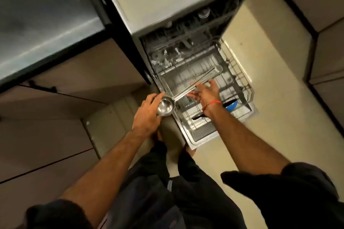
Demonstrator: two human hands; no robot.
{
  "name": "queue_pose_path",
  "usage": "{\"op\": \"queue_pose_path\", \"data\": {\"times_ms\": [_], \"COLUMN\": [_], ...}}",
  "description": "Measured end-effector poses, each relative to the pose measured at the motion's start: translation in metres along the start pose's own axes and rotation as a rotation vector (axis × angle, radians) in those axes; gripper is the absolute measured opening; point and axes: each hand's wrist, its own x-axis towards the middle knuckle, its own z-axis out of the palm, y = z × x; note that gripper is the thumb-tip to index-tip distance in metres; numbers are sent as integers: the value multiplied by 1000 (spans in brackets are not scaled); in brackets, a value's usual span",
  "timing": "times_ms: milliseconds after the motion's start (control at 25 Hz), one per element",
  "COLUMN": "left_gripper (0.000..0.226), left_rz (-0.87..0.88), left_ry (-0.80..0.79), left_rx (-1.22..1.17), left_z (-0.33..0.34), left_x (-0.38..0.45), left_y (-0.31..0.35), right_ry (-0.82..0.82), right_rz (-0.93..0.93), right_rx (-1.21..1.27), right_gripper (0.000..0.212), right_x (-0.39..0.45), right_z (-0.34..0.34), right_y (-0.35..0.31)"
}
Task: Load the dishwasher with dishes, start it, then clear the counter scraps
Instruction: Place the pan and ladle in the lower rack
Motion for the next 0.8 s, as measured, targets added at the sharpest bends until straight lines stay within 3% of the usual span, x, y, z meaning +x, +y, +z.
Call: {"op": "queue_pose_path", "data": {"times_ms": [80,120,360,400,480,560,640,720,800], "left_gripper": [84,85,85,81,78,81,85,86,85], "left_rz": [33,40,-18,-15,-7,6,20,45,70], "left_ry": [-104,-159,-346,-338,-329,-331,-340,-376,-420], "left_rx": [55,59,70,107,215,311,378,453,548], "left_z": [35,56,205,232,284,326,348,361,368], "left_x": [42,64,182,199,228,255,275,288,292], "left_y": [0,-3,-50,-61,-84,-105,-119,-127,-130], "right_ry": [101,138,311,309,357,364,328,308,287], "right_rz": [20,37,250,297,305,291,284,305,332], "right_rx": [22,44,204,248,201,91,-8,-72,-136], "right_gripper": [76,84,89,84,52,41,32,6,16], "right_x": [41,61,208,233,284,337,370,393,404], "right_z": [-23,-31,-77,-83,-94,-101,-97,-96,-95], "right_y": [11,18,101,120,157,190,203,215,222]}}
